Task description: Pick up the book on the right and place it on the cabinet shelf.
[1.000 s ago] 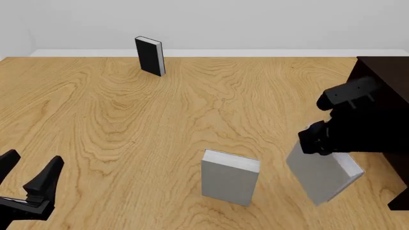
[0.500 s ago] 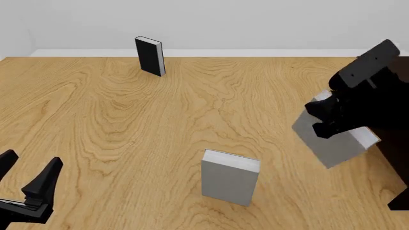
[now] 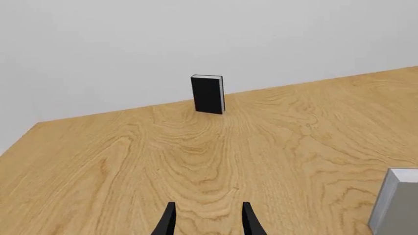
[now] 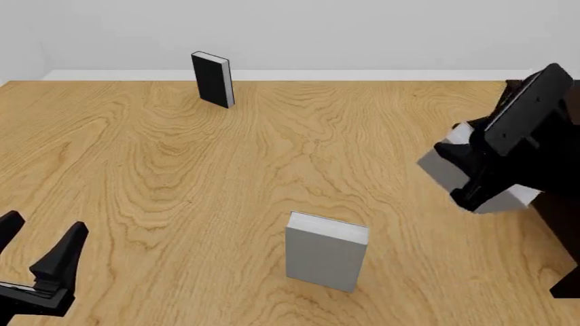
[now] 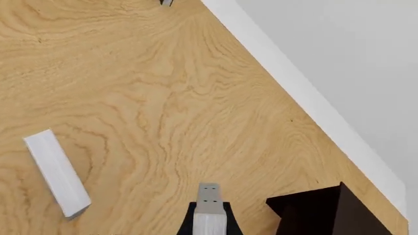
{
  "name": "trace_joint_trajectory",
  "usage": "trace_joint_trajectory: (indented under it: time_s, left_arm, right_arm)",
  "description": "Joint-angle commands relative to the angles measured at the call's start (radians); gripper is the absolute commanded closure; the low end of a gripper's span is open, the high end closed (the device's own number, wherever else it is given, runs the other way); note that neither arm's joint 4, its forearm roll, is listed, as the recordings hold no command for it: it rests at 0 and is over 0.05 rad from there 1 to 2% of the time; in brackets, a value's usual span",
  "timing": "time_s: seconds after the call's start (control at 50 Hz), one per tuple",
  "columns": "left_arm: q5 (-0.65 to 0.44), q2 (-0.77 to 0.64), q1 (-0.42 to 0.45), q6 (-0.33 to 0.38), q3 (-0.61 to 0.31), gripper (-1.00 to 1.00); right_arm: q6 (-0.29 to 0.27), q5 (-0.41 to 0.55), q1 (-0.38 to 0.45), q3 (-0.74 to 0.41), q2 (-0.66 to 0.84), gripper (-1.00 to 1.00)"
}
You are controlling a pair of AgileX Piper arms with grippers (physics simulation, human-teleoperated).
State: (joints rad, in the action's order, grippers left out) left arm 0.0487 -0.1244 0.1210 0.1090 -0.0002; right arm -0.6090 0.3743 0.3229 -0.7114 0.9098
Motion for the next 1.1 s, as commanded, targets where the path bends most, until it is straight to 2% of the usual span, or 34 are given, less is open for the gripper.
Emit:
trace_joint_trajectory:
  time_s: [0.02,0.04,0.08,0.14,0.16,0.2,0.26,0.28,0.3,0.34,0.38,0.4,0.42,0.44,0.5,0.52,0.6,0.64,0.66,0.74,0.76,0.78,0.82,0.86,1.04,1.06,1.1]
  left_arm:
    - [0.009,-0.012,0.009,0.003,0.000,-1.00]
    - [0.017,-0.022,0.012,0.003,0.000,-1.00]
    - [0.028,-0.030,0.012,-0.001,0.000,-1.00]
    - [0.035,-0.039,0.015,0.005,0.000,-1.00]
    - [0.035,-0.039,0.015,0.001,0.000,-1.00]
    - [0.033,-0.037,0.016,0.000,0.000,-1.00]
    - [0.036,-0.043,0.017,0.002,0.000,-1.00]
    - [0.040,-0.045,0.015,0.001,0.000,-1.00]
    - [0.042,-0.047,0.015,0.001,0.000,-1.00]
    - [0.046,-0.052,0.015,0.000,0.000,-1.00]
    - [0.048,-0.056,0.017,0.000,0.000,-1.00]
    - [0.050,-0.060,0.019,0.001,0.000,-1.00]
    - [0.051,-0.060,0.019,0.000,0.000,-1.00]
    - [0.053,-0.063,0.019,-0.001,0.000,-1.00]
    - [0.053,-0.064,0.022,0.001,0.000,-1.00]
    - [0.056,-0.069,0.022,-0.001,0.000,-1.00]
    - [0.055,-0.065,0.024,0.000,0.000,-1.00]
    - [0.051,-0.060,0.024,-0.001,0.000,-1.00]
    - [0.048,-0.059,0.025,0.000,0.000,-1.00]
    - [0.049,-0.059,0.025,0.000,0.000,-1.00]
    - [0.053,-0.064,0.026,0.000,0.000,-1.00]
    - [0.055,-0.066,0.029,0.003,0.000,-1.00]
    - [0.055,-0.066,0.029,-0.002,0.000,-1.00]
    - [0.051,-0.063,0.030,0.001,0.000,-1.00]
    - [0.046,-0.062,0.031,-0.002,0.000,-1.00]
    - [0.045,-0.061,0.032,-0.002,0.000,-1.00]
    - [0.038,-0.055,0.032,0.000,0.000,-1.00]
  right_arm:
    - [-0.023,-0.098,-0.010,0.046,-0.034,1.00]
    - [-0.054,-0.108,0.003,0.066,-0.026,1.00]
    - [-0.143,-0.164,-0.027,0.114,-0.057,1.00]
    - [-0.142,-0.175,-0.018,0.119,-0.044,1.00]
    - [-0.199,-0.215,-0.025,0.158,-0.060,1.00]
    - [-0.172,-0.224,0.000,0.152,-0.046,1.00]
    - [-0.236,-0.271,-0.016,0.201,-0.057,1.00]
    - [-0.274,-0.298,-0.032,0.224,-0.075,1.00]
    - [-0.337,-0.335,-0.019,0.264,-0.073,1.00]
    - [-0.338,-0.360,-0.002,0.270,-0.093,1.00]
    - [-0.361,-0.382,-0.022,0.290,-0.101,1.00]
    - [-0.413,-0.421,-0.018,0.326,-0.107,1.00]
    - [-0.428,-0.433,-0.025,0.337,-0.112,1.00]
    - [-0.468,-0.466,-0.032,0.364,-0.122,1.00]
    - [-0.507,-0.515,-0.025,0.386,-0.131,1.00]
    - [-0.571,-0.564,-0.009,0.422,-0.120,1.00]
    - [-0.620,-0.625,-0.021,0.450,-0.121,1.00]
    - [-0.625,-0.639,-0.022,0.458,-0.114,1.00]
    - [-0.652,-0.683,-0.020,0.479,-0.106,1.00]
    - [-0.661,-0.740,-0.007,0.491,-0.078,1.00]
    - [-0.687,-0.812,0.011,0.505,-0.060,1.00]
    - [-0.727,-0.854,0.015,0.531,-0.024,1.00]
    - [-0.765,-0.925,-0.006,0.569,0.003,1.00]
    - [-0.764,-0.948,0.009,0.571,0.021,1.00]
    - [-0.875,-1.255,0.017,0.643,0.216,1.00]
    - [-0.862,-1.237,0.018,0.635,0.206,1.00]
    - [-0.874,-1.278,0.015,0.640,0.229,1.00]
